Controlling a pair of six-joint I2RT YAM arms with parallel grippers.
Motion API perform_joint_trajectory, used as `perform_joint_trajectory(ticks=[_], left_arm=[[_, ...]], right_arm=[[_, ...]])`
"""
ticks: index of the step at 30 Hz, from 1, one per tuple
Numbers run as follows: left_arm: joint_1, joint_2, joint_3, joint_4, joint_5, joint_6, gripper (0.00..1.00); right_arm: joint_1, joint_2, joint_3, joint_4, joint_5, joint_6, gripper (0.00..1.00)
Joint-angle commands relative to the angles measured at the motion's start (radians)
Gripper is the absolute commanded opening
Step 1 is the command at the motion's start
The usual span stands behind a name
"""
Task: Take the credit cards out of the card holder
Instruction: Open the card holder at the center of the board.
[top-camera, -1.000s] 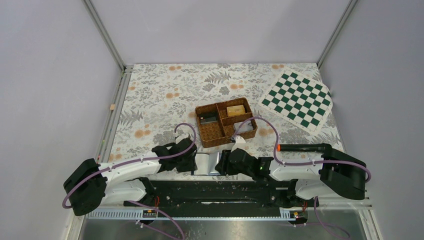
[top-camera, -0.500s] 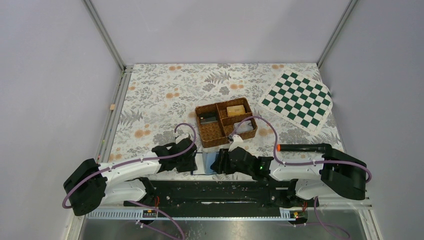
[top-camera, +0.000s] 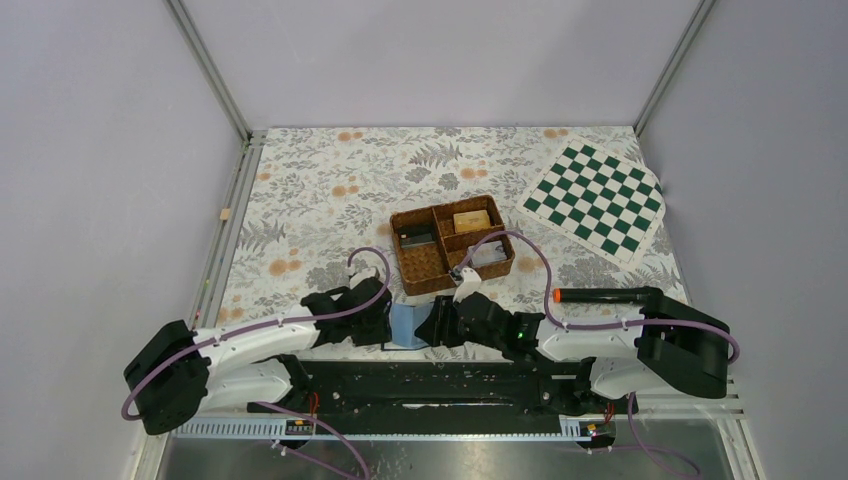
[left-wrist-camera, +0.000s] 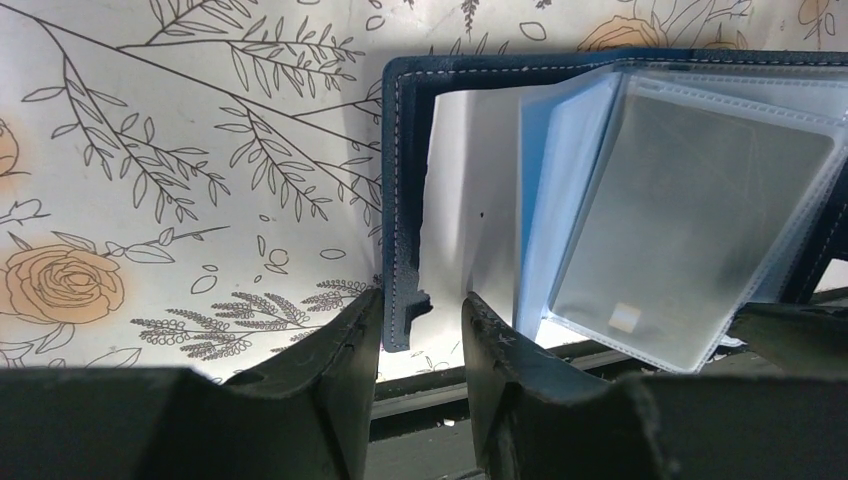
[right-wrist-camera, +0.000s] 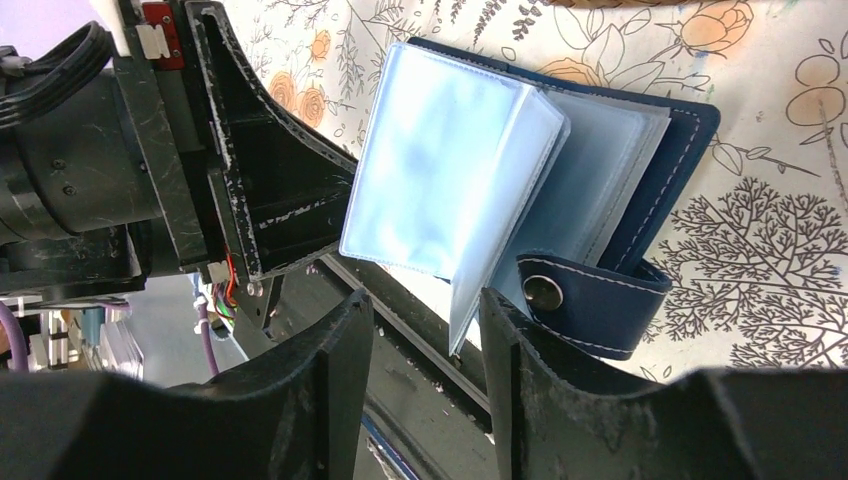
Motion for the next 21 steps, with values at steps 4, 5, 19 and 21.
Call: perform_joint_trajectory(ticks=[4, 5, 19, 21], left_arm=[[-0.002, -0.048, -0.003, 0.002, 0.002, -0.022, 0.36], [-0.003, -0.056, 0.006, -0.013, -0.006, -0.022, 0.36], [-0.003, -0.216, 0.115, -0.146, -0.063, -0.052, 0.41], [-0.002, -0.218, 0.128, -0.135, -0.052, -0.037, 0.42]], right_arm=[[-0.002, 0.003, 0.027, -0.026, 0.041, 0.001, 0.48], [-0.002, 0.002, 0.027, -0.032, 0.048, 0.002, 0.47], [-0.001, 0.005, 0.011, -0.053, 0.093, 0.006, 0.24], [-0.003, 0.009, 0.011, -0.047, 0.094, 0.007, 0.24]])
